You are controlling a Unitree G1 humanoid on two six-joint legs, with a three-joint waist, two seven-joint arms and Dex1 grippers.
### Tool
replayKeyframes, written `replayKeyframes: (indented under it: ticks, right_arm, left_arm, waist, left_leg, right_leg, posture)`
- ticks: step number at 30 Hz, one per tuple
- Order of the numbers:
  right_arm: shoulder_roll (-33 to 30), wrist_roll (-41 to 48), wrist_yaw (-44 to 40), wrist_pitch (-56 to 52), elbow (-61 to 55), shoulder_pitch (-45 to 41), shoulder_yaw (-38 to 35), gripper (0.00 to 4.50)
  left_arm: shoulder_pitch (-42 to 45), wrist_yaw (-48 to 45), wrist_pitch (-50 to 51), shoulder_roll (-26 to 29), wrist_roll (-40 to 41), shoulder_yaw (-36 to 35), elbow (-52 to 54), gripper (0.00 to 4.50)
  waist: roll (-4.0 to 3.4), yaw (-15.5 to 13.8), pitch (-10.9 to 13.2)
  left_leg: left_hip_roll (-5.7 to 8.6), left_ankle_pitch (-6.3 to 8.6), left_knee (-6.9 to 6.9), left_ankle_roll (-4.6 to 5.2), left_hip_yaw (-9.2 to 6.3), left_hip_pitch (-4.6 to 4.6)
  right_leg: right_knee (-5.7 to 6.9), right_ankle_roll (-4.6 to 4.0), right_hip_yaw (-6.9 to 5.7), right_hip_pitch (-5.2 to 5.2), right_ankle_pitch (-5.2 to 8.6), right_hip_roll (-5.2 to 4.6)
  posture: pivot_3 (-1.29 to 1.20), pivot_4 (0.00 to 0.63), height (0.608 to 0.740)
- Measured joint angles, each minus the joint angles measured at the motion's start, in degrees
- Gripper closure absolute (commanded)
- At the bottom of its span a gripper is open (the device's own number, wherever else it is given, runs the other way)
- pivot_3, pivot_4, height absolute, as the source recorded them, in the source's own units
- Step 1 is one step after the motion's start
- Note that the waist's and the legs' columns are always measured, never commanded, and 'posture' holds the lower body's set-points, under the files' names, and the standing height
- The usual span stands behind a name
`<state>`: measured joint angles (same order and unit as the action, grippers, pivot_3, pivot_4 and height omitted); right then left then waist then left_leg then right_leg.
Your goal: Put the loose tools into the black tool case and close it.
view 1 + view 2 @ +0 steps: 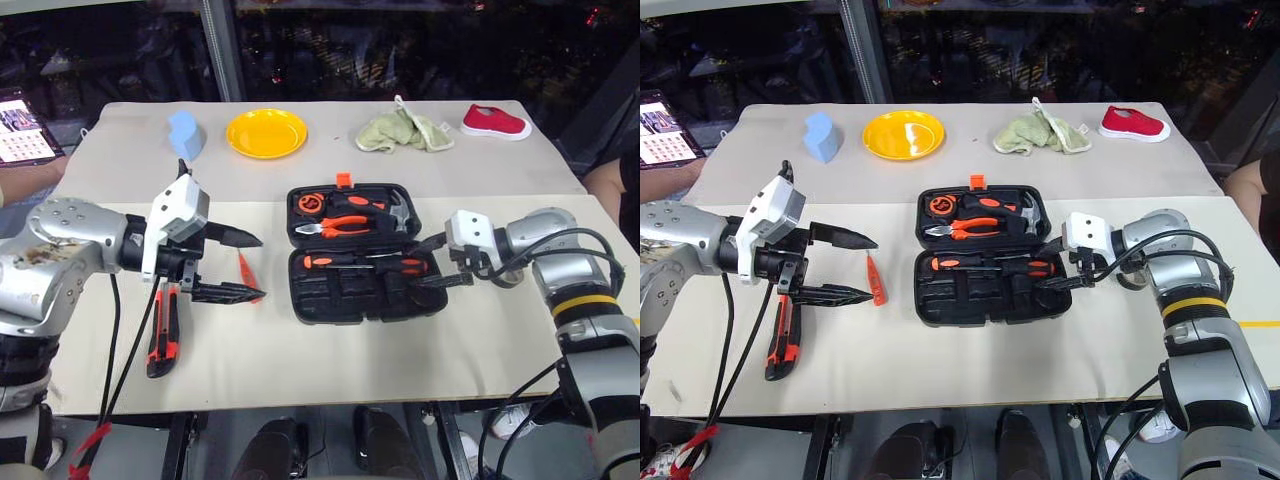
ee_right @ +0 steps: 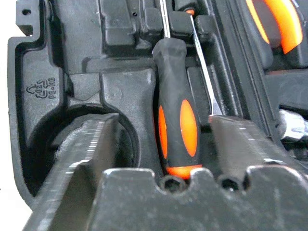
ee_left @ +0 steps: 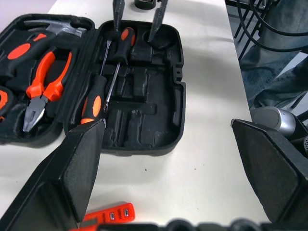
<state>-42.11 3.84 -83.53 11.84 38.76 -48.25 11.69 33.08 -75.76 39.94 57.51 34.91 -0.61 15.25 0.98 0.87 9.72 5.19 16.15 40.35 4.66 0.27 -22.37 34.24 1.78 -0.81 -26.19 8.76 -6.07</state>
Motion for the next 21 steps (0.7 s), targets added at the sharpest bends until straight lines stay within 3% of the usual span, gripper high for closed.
replayKeyframes:
  ticks: [2,5,10,15,16,21]
  right_arm:
    - [0.0,1.9,0.2,-3.4,-3.3,0.6,-1.5,0.04]
    - [0.6,6.5,2.2,-13.2,-12.2,3.4,-4.0,0.81]
    - [3.4,8.4,7.5,-22.3,-19.3,8.2,-4.5,2.56]
    - [5.2,7.6,11.8,-23.8,-19.2,8.5,-4.5,4.30]
    - [5.6,7.5,12.5,-23.8,-18.9,8.5,-4.5,4.47]
    - [6.7,7.0,13.9,-23.8,-16.9,8.5,-4.4,4.47]
  left_arm:
    - [0.1,0.0,0.0,-0.1,0.0,0.1,-0.1,0.00]
    - [0.2,-0.1,-0.1,-0.6,-0.2,0.5,-0.4,0.00]
    - [1.1,-0.4,-0.6,-1.4,-0.9,1.8,-1.3,0.00]
    - [2.5,-0.9,-1.1,-1.6,-1.3,2.0,-2.5,0.00]
    - [2.6,-0.9,-1.1,-1.6,-1.4,2.0,-2.5,0.00]
    - [2.6,-1.3,-1.1,-1.7,-1.6,2.1,-2.5,0.00]
  waist:
    - [0.00,0.0,0.0]
    - [0.00,-0.1,0.0]
    - [0.00,-0.1,0.0]
    - [0.00,-0.1,0.0]
    - [0.00,-0.1,0.0]
    - [0.00,-0.1,0.0]
  left_leg:
    - [-0.01,0.00,-0.01,0.00,-0.01,0.00]
    - [-0.03,0.00,-0.01,0.00,-0.07,-0.01]
    - [0.01,0.00,0.02,0.01,-0.04,-0.01]
    - [0.01,-0.01,0.03,0.00,-0.04,0.01]
    - [0.01,-0.01,0.03,0.00,-0.04,0.01]
    - [0.01,-0.01,0.03,0.00,-0.04,0.01]
  right_leg:
    - [0.01,0.00,-0.01,0.00,0.00,0.00]
    - [0.03,-0.02,-0.03,0.01,-0.01,0.00]
    - [0.11,-0.02,-0.01,0.00,-0.01,-0.02]
    - [0.16,-0.02,-0.01,-0.01,-0.01,0.00]
    - [0.17,-0.02,-0.02,-0.02,-0.01,0.00]
    - [0.17,-0.02,-0.02,-0.01,-0.01,0.01]
  posture:
    - [0.00,0.150,0.740]
    - [0.00,0.150,0.740]
    - [0.00,0.150,0.740]
    - [0.00,0.150,0.740]
    - [0.00,0.150,0.740]
    - [0.00,0.150,0.740]
